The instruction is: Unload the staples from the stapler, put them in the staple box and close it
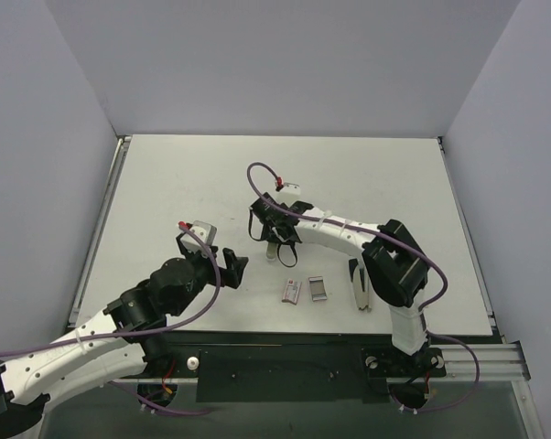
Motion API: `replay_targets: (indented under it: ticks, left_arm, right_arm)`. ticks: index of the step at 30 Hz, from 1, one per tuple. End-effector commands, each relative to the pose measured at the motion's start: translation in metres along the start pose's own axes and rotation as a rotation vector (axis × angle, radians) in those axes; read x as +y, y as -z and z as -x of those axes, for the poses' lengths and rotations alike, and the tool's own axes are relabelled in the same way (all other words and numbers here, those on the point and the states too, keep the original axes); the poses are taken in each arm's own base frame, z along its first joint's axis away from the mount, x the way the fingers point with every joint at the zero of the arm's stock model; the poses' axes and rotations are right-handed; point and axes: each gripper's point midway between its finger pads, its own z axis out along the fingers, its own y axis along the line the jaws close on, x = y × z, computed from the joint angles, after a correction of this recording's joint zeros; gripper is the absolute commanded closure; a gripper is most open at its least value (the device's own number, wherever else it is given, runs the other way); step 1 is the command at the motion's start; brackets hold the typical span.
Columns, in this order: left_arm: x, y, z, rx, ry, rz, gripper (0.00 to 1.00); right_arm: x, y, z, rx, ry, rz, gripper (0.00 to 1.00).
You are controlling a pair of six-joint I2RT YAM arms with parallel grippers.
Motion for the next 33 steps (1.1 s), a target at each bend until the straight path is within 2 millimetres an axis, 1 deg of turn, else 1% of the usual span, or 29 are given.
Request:
replay_targets:
  ticks: [1,4,9,14,18,21,24,28,31,33]
  left_arm:
    - [0.006,0.004,0.001,-0.005,0.033,0.032,0.05]
    - [0.009,0.005,0.000,-0.003,0.042,0.043,0.05]
    - [0.012,0.006,-0.004,-0.001,0.044,0.054,0.05]
    - [0.017,0.005,-0.006,0.004,0.036,0.080,0.06]
    - [0.017,0.006,-0.004,0.004,0.039,0.083,0.06]
    - [0.017,0.006,-0.004,0.004,0.045,0.085,0.06]
    - [0.018,0.005,-0.008,0.009,0.043,0.090,0.06]
    - [0.020,0.002,-0.011,0.018,0.037,0.106,0.06]
    - [0.020,0.000,-0.013,0.024,0.037,0.111,0.06]
    - [0.018,-0.001,-0.011,0.020,0.037,0.107,0.06]
  right_arm:
    - [0.012,0.008,0.018,-0.053,-0.023,-0.015,1.00]
    - [0.012,0.003,0.013,-0.046,-0.020,-0.025,0.94]
    - [0.010,-0.001,0.010,-0.048,-0.023,-0.042,0.93]
    - [0.012,-0.003,0.004,-0.047,-0.008,-0.050,0.87]
    - [0.012,-0.005,0.001,-0.047,-0.003,-0.057,0.73]
    - [0.012,-0.003,0.002,-0.048,-0.003,-0.054,0.68]
    - [0.017,0.001,0.003,-0.048,-0.003,-0.036,0.67]
    - [0.020,0.007,0.006,-0.058,0.003,-0.024,0.59]
    - [0.022,0.011,0.007,-0.058,0.001,-0.013,0.50]
    - [0.022,0.016,0.011,-0.069,0.000,-0.008,0.49]
